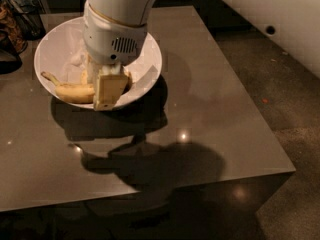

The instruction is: Pick banana from white bowl

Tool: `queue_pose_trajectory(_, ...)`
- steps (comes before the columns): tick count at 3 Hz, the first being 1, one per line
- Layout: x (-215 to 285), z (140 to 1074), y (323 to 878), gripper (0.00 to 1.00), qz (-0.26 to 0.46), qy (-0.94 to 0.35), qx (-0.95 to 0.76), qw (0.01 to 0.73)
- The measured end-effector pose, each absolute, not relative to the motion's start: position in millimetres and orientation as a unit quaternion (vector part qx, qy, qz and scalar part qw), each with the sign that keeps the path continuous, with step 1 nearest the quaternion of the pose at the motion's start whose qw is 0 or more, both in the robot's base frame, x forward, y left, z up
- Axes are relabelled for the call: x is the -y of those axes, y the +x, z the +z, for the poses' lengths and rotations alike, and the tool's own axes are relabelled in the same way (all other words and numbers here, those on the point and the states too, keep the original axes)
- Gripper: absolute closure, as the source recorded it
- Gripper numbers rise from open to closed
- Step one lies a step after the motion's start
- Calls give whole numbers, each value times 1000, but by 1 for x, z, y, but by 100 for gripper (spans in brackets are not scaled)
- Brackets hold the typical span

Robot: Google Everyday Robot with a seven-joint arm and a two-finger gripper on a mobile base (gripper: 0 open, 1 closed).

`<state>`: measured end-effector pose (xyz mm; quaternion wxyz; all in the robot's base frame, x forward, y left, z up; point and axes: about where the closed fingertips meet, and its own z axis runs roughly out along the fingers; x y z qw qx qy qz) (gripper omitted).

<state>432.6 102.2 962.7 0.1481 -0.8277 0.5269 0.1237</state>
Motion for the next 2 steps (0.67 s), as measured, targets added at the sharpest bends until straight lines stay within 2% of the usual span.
queue_pose_trajectory(1, -95, 968, 396, 100, 129, -812, -551, 143)
queue_pose_trajectory(2, -95, 969, 394, 100, 127, -811, -553, 144)
